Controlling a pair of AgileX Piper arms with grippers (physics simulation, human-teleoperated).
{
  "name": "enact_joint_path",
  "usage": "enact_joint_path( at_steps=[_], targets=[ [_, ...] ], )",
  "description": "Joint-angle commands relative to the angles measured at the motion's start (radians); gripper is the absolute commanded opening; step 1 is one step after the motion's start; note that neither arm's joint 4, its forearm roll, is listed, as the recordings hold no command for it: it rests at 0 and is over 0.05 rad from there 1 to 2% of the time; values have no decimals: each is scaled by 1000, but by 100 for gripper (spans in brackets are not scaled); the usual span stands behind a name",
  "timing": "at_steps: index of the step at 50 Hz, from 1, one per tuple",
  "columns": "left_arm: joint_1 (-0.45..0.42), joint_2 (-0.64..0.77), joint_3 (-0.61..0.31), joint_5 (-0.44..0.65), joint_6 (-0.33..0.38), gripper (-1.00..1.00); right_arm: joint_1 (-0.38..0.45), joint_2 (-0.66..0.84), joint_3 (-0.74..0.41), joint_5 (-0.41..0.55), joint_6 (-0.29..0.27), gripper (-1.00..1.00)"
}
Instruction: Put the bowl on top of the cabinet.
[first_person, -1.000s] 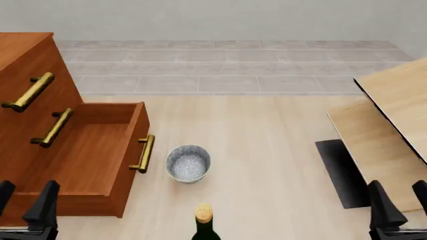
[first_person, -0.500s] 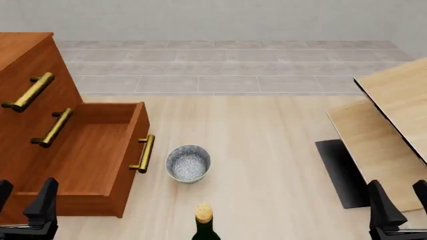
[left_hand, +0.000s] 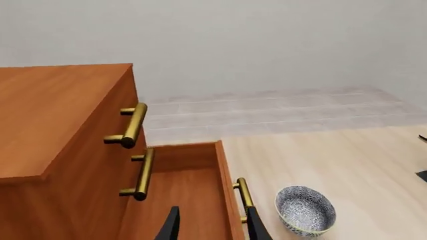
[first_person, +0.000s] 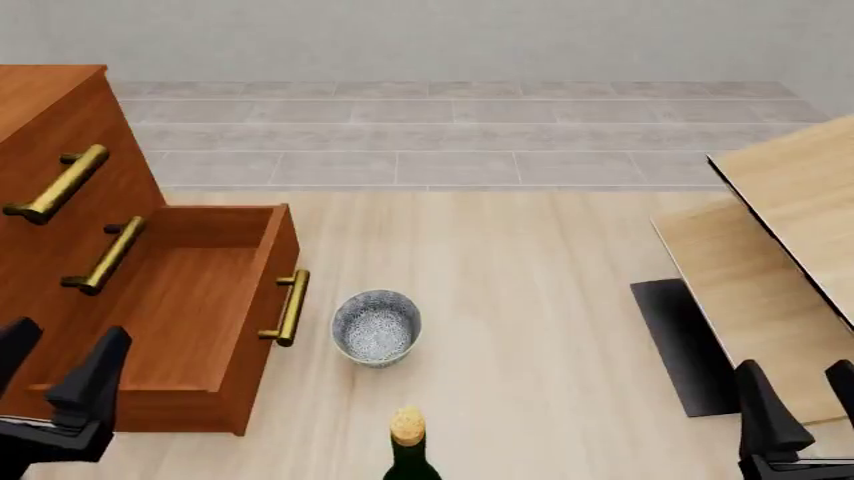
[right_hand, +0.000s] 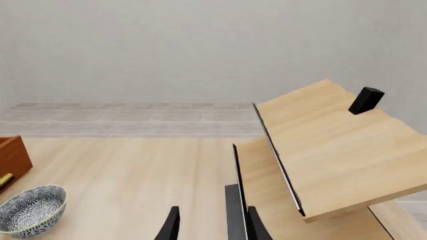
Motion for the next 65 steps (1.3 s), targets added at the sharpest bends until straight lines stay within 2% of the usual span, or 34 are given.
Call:
enact_joint_path(
  at_steps=[1, 9, 22, 34, 43, 54, 62, 65],
  targets=[
    [-92, 90, -112, 46, 22, 100, 0, 0, 0, 0, 0, 100],
    [-176, 177, -164, 38, 80, 100, 0, 0, 0, 0, 0, 100],
    [-241, 292, -227, 14, 161, 100, 0, 0, 0, 0, 0, 100],
    [-352, 361, -353, 100, 243, 100, 0, 0, 0, 0, 0, 100],
    [-403, 406, -452, 157, 261, 100, 0, 0, 0, 0, 0, 100],
    [-446, 447, -483, 197, 338, 100, 0, 0, 0, 0, 0, 100],
    [-487, 475, -517, 239, 358, 100, 0, 0, 0, 0, 0, 100],
    [-495, 509, -515, 240, 392, 100, 0, 0, 0, 0, 0, 100]
  ],
)
